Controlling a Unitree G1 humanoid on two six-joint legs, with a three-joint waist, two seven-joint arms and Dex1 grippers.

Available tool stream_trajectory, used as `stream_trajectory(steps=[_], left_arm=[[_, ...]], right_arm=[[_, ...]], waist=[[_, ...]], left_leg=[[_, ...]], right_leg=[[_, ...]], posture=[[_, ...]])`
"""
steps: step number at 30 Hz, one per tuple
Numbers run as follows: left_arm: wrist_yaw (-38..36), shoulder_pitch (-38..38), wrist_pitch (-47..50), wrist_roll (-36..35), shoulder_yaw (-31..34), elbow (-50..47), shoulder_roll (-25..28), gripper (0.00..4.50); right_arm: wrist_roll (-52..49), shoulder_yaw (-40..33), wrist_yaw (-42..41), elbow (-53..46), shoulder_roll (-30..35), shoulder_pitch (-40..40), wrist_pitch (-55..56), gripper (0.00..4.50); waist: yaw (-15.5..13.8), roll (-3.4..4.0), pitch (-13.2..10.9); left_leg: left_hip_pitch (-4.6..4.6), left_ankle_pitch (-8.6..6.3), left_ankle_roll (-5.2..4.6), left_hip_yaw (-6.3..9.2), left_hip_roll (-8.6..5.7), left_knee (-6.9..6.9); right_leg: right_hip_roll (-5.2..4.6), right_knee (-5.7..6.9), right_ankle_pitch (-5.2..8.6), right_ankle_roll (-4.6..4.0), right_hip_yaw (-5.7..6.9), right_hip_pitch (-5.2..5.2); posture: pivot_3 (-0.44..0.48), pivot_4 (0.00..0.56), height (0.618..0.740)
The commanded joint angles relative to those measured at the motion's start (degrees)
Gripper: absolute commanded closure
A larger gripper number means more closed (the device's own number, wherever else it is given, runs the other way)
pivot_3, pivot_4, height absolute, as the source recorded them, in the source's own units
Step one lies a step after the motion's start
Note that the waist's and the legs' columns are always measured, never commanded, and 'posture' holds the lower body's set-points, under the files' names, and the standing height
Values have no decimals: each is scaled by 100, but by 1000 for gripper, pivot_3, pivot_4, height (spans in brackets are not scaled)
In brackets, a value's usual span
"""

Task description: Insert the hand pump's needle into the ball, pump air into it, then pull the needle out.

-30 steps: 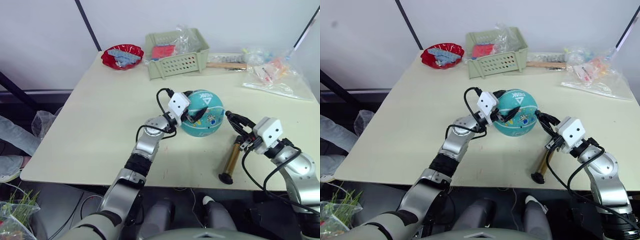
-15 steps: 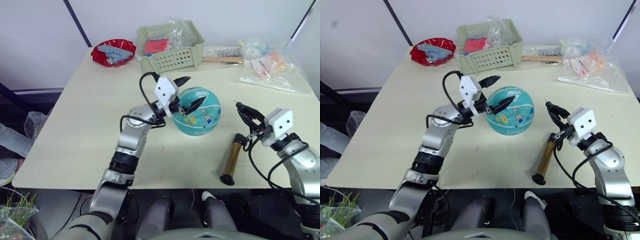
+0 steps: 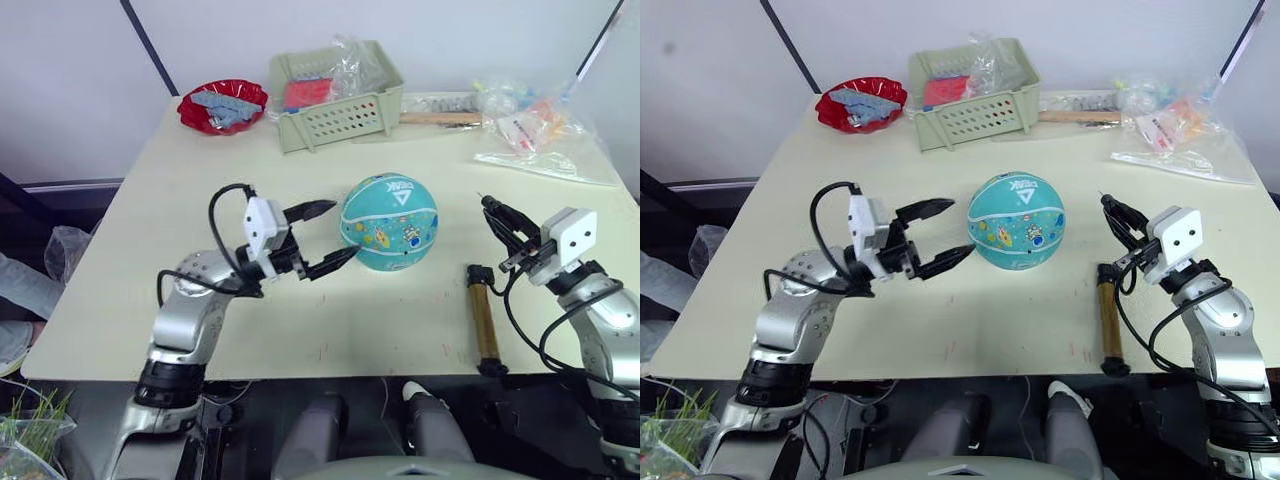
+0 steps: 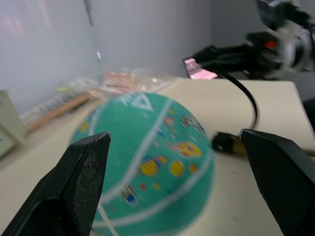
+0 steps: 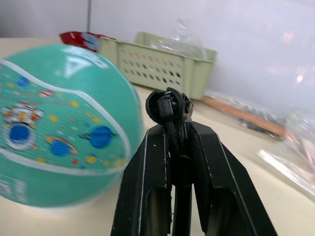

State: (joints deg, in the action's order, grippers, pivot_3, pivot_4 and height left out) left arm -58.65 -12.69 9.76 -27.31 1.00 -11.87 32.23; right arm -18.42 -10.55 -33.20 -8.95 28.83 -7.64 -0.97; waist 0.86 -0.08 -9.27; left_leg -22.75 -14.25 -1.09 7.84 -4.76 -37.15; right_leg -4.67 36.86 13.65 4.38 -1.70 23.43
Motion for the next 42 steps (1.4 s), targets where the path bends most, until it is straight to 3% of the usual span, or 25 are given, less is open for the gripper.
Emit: stream_trajectory(steps=[1,14,26,32,40,41,42], left_arm=[[-424,477,108,-408,379,-295,363,0],[-872,961,-233,-417,480,-174,582,0],[-906,1201,-451,-447,485,-248,518,0],[-919,1160,-638,-380,465,-114,470,0],[-1081,1100,-927,-321,416,144,451,0],[-1111,1083,-946,-315,403,167,456,0],[-1129,1068,-955,-317,396,184,457,0]], right_arm=[[-163,-263,166,162,-47,-420,-31,4442],[-116,-470,455,1190,-49,-1504,-30,4442],[60,-785,1216,1466,-35,-1352,-398,4442],[-84,-861,1204,1356,-101,-1148,-373,4442],[-190,-1121,1261,1289,-22,-921,-335,436],[-191,-1176,1261,1252,28,-908,-341,28],[-190,-1216,1269,1185,67,-889,-366,28]], waist=[[6,5,-4],[-12,11,-7],[-10,12,-7],[-6,13,-7],[-5,14,-6],[-5,15,-7],[-6,15,-6]], left_leg=[[0,0,0,-3,1,1],[0,-1,-2,-11,7,0],[0,-5,-9,-27,8,2],[3,-8,-15,-32,9,1],[9,-13,-24,-42,10,-1],[10,-14,-24,-42,10,-1],[13,-15,-26,-43,11,-1]], right_leg=[[1,1,-1,-2,-2,3],[6,5,-7,-10,-9,9],[6,13,-8,-9,-28,18],[7,17,-8,-9,-33,19],[9,22,-9,-8,-44,19],[9,25,-9,-8,-45,19],[10,30,-9,-9,-46,19]], posture=[[0,150,740],[0,150,740],[0,150,740],[0,150,740],[0,150,740],[0,150,740],[0,150,740]])
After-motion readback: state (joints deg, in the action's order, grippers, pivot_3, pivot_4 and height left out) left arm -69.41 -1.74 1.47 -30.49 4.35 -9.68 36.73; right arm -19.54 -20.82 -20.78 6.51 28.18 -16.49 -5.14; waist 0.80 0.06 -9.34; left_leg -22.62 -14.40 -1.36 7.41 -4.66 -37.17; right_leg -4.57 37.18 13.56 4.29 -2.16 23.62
